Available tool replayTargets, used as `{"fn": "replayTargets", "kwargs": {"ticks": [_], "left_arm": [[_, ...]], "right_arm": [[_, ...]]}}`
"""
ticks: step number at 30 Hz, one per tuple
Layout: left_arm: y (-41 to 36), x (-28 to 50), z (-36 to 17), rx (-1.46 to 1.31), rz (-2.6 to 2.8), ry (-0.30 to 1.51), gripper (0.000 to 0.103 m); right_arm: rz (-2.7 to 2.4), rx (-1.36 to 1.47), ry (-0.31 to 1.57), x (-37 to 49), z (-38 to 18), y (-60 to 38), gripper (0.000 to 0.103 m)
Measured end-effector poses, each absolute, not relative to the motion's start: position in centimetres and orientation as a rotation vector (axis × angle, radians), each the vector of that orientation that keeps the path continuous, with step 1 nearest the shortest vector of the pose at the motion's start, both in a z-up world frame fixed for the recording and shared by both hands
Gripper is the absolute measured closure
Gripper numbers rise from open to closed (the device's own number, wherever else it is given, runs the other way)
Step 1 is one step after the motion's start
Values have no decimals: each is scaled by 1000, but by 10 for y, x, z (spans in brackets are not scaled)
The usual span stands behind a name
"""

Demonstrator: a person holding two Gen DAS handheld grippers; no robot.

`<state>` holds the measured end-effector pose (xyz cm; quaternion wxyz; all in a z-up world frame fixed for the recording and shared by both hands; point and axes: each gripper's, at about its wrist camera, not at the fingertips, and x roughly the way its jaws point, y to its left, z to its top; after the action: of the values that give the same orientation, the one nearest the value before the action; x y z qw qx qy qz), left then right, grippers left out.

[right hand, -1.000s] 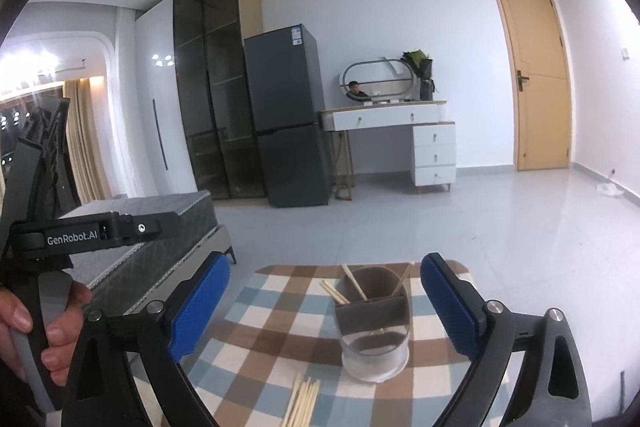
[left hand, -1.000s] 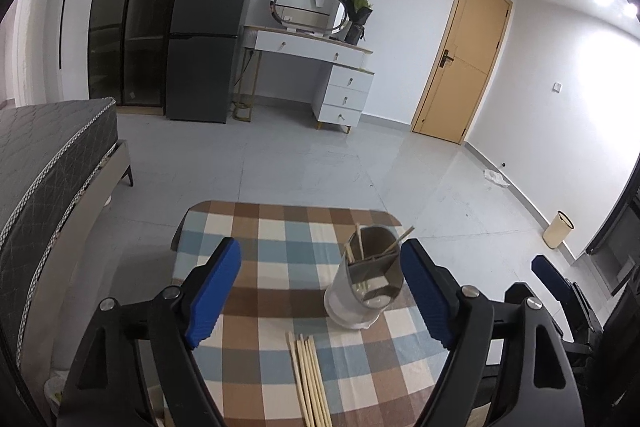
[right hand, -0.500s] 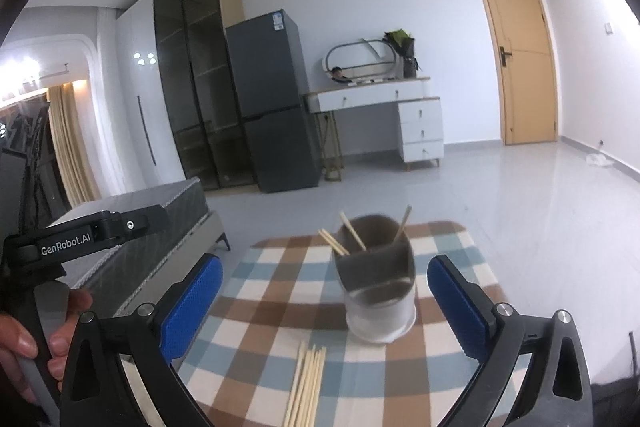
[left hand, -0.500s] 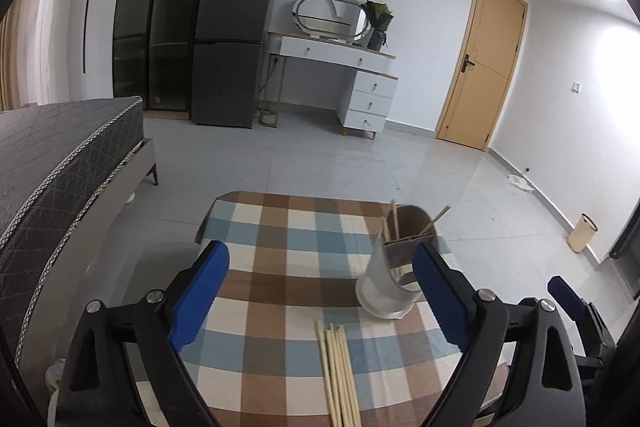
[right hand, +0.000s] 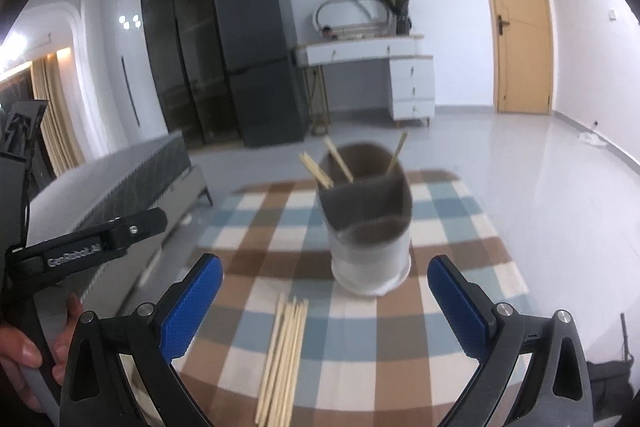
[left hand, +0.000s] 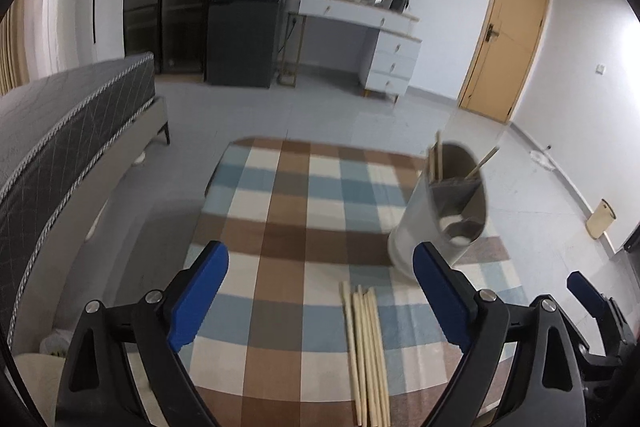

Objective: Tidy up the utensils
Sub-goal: 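Lower both open tools toward the remaining chopsticks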

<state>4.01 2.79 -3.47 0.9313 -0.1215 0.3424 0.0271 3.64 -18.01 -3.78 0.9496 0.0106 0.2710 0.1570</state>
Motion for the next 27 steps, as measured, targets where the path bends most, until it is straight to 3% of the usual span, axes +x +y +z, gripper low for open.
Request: {"fn": "replayTargets", "kwargs": {"ticks": [10, 18, 25, 27], "left_arm": [[45, 63, -85, -326, 146, 892, 12], [64, 74, -91, -428, 212, 913, 12], [65, 85, -104, -424, 200, 979, 12], [67, 86, -106, -432, 204, 990, 12]], "right_arm": [[302, -69, 778, 81, -92, -162, 0], [298, -64, 962, 123, -143, -147, 4], [313, -104, 1073, 152, -180, -127, 28], [321, -121, 1093, 156, -188, -123, 39]]}}
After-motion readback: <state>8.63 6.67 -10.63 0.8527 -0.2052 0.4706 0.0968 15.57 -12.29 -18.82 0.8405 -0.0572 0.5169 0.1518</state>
